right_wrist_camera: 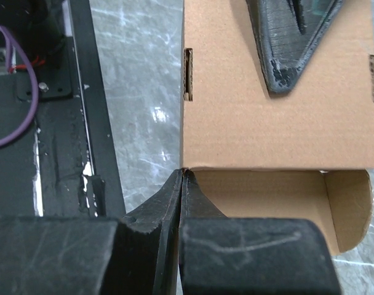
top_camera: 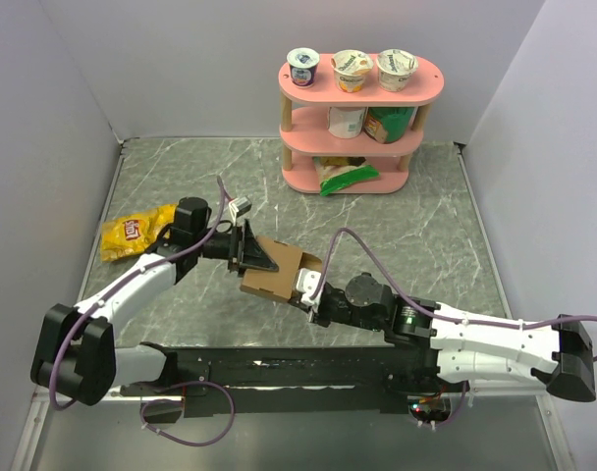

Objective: Fold the paper box

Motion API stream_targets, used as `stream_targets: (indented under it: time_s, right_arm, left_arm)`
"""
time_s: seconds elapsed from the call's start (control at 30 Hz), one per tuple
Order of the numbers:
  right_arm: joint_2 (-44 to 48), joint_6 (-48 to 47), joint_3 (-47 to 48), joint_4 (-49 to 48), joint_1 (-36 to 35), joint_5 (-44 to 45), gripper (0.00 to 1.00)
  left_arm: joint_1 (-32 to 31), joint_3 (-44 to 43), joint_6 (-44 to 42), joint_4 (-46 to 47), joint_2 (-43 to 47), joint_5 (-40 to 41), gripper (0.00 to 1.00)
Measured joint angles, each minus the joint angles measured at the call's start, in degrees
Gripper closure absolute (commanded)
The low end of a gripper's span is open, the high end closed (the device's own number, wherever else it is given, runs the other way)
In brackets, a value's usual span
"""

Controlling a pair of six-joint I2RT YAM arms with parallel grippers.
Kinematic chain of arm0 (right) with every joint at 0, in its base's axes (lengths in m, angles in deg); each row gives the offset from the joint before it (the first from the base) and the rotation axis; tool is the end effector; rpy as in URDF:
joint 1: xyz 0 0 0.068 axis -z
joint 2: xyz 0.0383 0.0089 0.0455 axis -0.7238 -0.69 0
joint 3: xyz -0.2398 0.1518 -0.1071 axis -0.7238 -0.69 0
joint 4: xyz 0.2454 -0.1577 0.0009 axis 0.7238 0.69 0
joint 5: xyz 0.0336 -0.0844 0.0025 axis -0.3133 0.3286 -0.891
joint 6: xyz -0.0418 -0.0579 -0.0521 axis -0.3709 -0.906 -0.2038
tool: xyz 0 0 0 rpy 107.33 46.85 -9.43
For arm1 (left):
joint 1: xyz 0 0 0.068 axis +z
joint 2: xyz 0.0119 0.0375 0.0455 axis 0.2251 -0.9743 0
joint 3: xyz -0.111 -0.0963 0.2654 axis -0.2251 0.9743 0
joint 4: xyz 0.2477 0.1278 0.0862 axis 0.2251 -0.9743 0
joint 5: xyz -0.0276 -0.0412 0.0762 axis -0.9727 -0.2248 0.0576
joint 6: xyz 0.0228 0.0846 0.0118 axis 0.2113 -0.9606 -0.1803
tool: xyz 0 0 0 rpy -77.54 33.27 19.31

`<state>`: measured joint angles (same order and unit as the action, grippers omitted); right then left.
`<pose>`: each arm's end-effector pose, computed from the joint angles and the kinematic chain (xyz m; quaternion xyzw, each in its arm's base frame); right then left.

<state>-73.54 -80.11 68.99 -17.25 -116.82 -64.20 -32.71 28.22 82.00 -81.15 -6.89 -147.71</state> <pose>0.0892 0.2545 0.2879 -0.5332 0.5825 0.2964 0.5372 0.2422 -0.1643 0.2567 0.0753 0.7657 -0.6362 0.0575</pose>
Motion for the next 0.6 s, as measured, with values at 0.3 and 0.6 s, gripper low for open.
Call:
stream_targets:
  time_s: [0.3,0.6]
  right_arm:
    - [-1.5,-0.7,0.7,2.8,0.2,0.0,0.70]
    - [2.9,-0.5,0.8,3.4,0.2,2.5,0.05]
  left_arm:
    - [-2.1,-1.7,-5.0,-3.8,-1.7,2.2,0.59]
    - [1.6,-1.7,-4.5,0.6,-1.8,2.2,0.59]
